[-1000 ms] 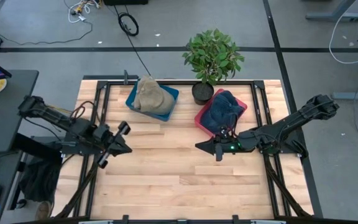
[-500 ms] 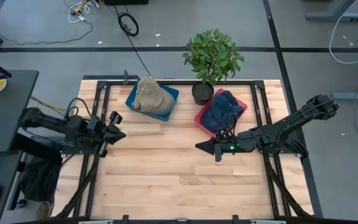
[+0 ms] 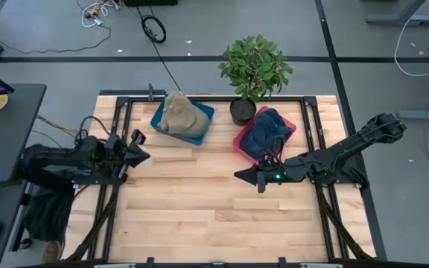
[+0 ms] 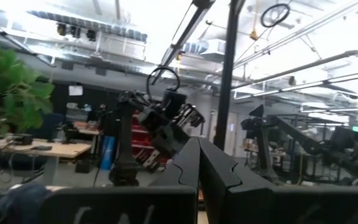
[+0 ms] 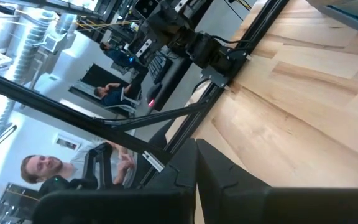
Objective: Pick & Place hat
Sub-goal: Return to Home Position
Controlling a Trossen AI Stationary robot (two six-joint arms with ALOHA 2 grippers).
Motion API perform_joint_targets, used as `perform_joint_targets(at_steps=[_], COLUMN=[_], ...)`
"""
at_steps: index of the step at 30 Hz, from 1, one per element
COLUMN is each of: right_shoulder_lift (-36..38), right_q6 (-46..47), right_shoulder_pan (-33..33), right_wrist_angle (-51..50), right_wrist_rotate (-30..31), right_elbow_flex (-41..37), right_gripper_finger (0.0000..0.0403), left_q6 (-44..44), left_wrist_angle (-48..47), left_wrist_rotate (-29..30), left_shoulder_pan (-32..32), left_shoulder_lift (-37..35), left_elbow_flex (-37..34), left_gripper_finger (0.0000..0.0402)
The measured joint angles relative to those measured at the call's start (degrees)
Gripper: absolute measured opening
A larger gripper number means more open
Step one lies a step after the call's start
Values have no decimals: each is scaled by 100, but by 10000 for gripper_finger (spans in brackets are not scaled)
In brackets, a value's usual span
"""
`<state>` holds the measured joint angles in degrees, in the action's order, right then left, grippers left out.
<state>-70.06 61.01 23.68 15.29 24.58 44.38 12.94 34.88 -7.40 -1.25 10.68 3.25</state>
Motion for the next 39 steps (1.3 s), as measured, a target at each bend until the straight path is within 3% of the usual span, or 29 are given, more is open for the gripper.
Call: perform_joint_targets(at_steps=[10, 12, 23, 27, 31, 39], right_shoulder_lift=[0, 0, 0, 0, 0, 0], right_q6=[222, 323, 304, 304, 396, 431], right_shoulder_pan=[0, 0, -1, -2, -2, -2], right_wrist_angle=[2, 3, 2, 2, 2, 2], right_wrist_rotate=[0, 2, 2, 2, 2, 0], right_elbow_flex=[0, -2, -4, -4, -4, -4], right_gripper_finger=[9, 9, 9, 9, 9, 9], left_q6=[-51, 36, 19, -9, 36, -4], left_wrist_angle=[-1250, -1433, -1902, -2044, -1573, -1556], left_wrist_rotate=[-122, 110, -33, 179, 354, 633], left_shoulder_pan=[202, 267, 309, 307, 305, 307], left_shoulder_lift=[-1079, -1054, -1056, -1056, -1060, -1042], left_elbow_flex=[4, 0, 6, 5, -269, -271], left_gripper_finger=[5, 5, 5, 5, 5, 5])
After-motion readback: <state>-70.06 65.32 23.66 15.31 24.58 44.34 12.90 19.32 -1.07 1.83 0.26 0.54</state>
